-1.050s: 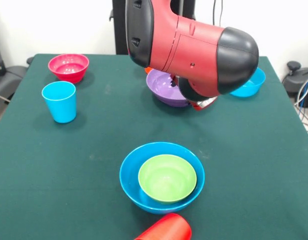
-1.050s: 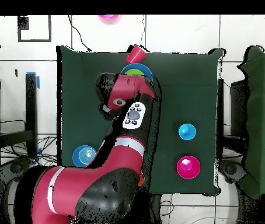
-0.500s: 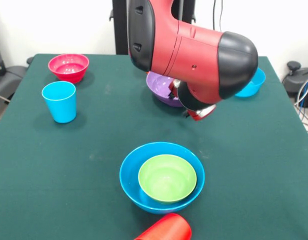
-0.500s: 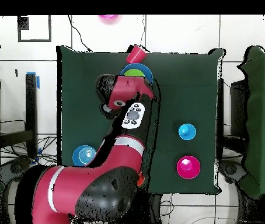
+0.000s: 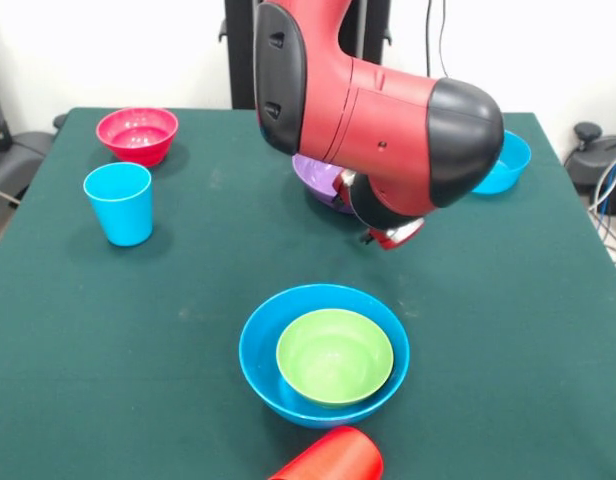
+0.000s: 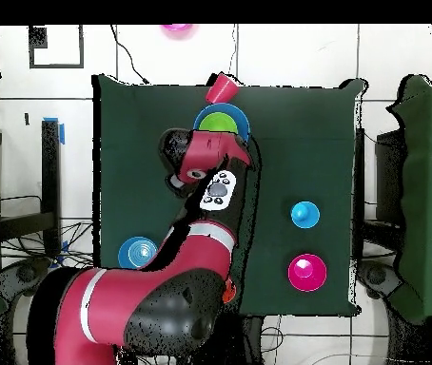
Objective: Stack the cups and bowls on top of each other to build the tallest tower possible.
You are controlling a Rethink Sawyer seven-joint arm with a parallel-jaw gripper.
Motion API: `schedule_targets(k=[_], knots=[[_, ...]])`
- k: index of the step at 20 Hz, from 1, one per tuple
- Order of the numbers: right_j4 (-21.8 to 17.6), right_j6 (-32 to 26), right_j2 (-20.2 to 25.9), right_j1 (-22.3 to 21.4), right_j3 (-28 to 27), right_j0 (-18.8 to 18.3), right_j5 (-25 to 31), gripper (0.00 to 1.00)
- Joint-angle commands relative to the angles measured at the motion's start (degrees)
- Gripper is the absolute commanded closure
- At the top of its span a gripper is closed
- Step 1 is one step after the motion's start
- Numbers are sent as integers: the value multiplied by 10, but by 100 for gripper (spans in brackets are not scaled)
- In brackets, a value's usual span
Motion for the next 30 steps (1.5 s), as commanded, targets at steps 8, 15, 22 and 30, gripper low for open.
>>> schedule_targets(k=[8, 15, 22, 30], knots=[[-24, -33, 74, 13, 47, 1, -27, 0], [-24, -32, 70, 3, 42, 3, -9, 0], [-27, -42, 71, -26, 74, 12, -6, 0], [-36, -47, 69, -26, 70, 11, 2, 0]])
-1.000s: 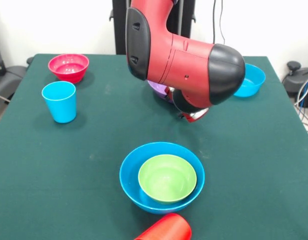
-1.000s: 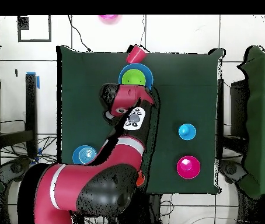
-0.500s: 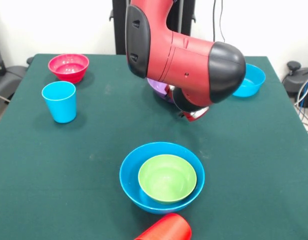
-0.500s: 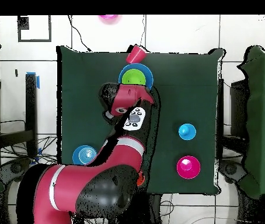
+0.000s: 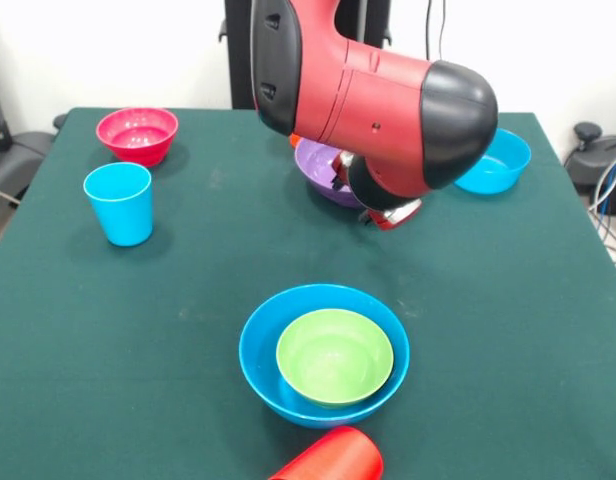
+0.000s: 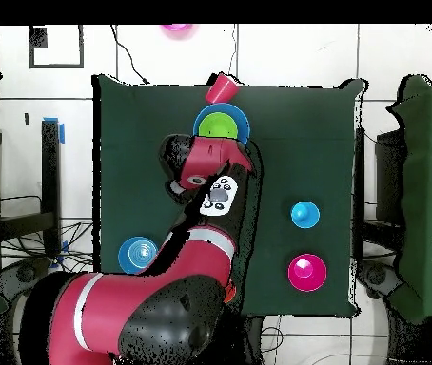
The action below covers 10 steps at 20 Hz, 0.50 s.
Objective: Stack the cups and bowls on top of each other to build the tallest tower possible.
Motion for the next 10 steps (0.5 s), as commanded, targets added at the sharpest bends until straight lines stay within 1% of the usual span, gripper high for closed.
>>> schedule_targets(k=[1, 5, 10], knots=[[-35, -42, 68, -2, 33, 10, 3, 0], [-29, -27, 65, -9, 44, 11, 0, 0], [-30, -27, 70, -1, 44, 12, -10, 0]])
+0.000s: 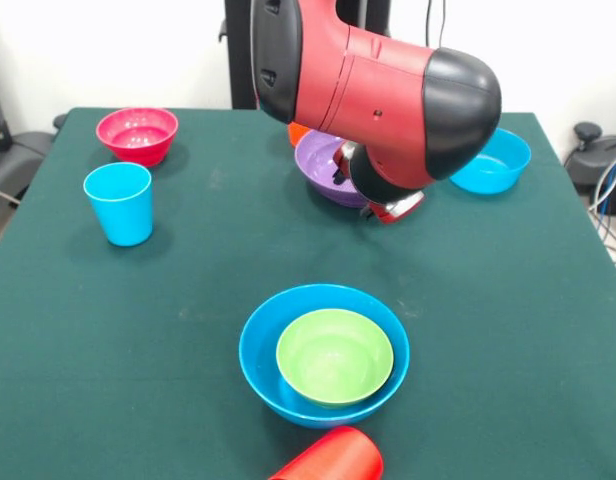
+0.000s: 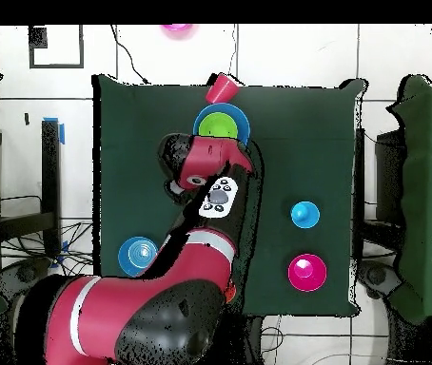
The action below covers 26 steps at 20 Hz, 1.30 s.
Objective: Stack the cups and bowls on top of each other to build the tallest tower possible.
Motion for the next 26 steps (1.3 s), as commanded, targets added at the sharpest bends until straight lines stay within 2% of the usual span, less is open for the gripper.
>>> schedule_targets(k=[1, 16, 26], knots=[[-31, -29, 72, 15, 30, 10, -12, 0], [-29, -31, 79, 15, 60, 11, -39, 0], [-24, -24, 86, 29, 53, 13, -49, 0]])
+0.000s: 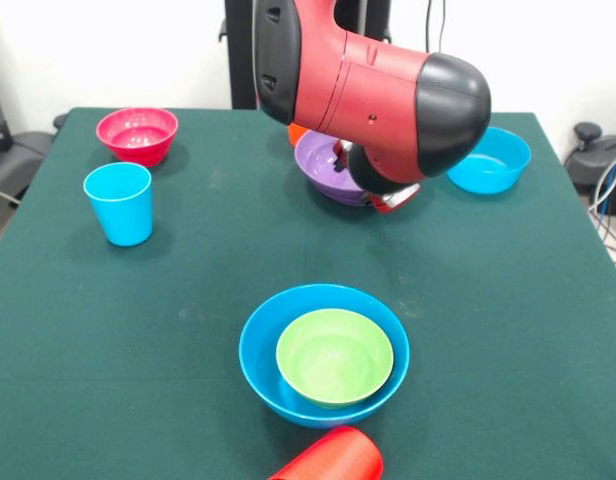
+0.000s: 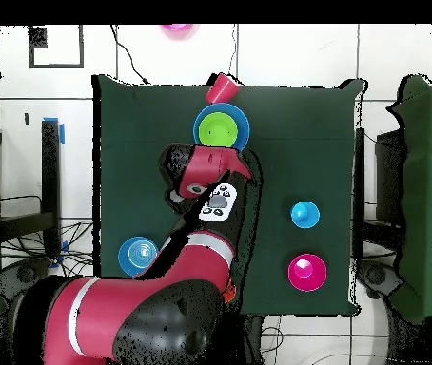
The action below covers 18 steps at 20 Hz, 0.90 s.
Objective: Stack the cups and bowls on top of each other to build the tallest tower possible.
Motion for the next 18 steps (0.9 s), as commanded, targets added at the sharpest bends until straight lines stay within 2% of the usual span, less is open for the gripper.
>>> schedule_targets(k=[1, 10, 18], knots=[[-23, -25, 87, 22, 31, 12, -56, 0], [-28, -11, 80, 20, 42, 19, -89, 0], [-28, -1, 75, 36, 40, 18, -127, 0]])
